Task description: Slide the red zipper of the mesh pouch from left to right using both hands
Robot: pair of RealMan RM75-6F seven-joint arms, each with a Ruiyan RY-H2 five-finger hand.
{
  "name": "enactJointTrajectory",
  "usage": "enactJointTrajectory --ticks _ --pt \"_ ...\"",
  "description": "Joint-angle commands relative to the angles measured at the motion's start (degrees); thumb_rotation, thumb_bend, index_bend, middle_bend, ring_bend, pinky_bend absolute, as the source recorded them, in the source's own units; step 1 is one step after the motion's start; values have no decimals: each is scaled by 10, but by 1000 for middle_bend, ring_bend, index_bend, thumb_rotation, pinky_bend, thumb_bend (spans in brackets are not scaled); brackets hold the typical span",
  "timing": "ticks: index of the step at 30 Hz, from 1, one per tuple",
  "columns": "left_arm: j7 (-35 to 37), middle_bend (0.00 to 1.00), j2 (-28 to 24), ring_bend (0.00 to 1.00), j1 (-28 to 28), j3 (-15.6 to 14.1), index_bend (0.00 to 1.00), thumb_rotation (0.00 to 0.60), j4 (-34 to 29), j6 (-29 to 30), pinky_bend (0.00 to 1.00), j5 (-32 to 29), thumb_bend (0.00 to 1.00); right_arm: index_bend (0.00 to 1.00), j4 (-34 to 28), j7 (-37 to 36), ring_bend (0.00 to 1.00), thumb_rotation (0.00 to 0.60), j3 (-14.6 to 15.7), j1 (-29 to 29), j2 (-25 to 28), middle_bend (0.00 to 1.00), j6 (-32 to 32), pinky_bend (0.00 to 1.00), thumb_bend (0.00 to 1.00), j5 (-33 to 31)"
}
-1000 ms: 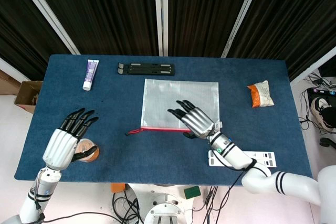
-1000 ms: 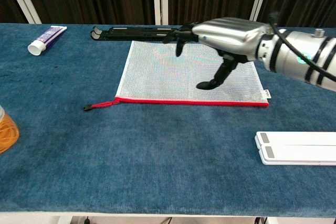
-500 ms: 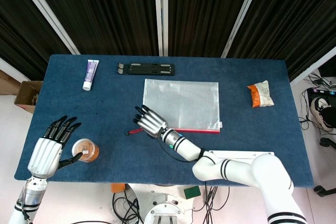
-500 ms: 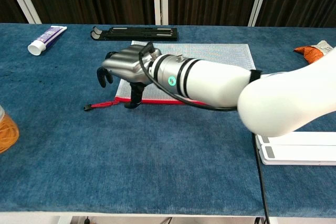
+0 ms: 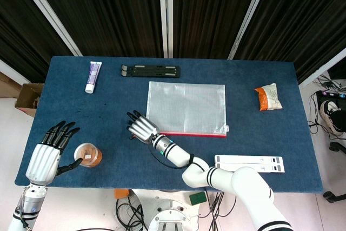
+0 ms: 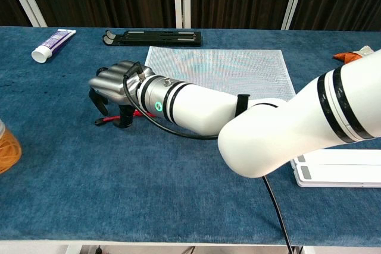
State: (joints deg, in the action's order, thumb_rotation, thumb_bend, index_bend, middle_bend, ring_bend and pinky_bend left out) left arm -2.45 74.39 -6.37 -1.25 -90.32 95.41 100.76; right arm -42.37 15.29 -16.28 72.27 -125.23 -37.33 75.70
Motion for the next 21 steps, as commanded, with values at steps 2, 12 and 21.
enactJointTrajectory --ticks 2,12,21 --pt "3 130 1 88 1 1 191 600 2 -1 183 -2 49 511 14 -11 32 600 5 2 -7 333 -4 150 357 7" --pt "12 130 4 88 4 1 190 600 10 0 183 -3 49 613 36 -33 52 600 19 -1 -17 368 -20 150 450 28" --pt "23 130 4 88 4 1 191 600 15 -4 183 -4 49 738 34 -74 84 600 31 -19 -15 427 -84 150 475 59"
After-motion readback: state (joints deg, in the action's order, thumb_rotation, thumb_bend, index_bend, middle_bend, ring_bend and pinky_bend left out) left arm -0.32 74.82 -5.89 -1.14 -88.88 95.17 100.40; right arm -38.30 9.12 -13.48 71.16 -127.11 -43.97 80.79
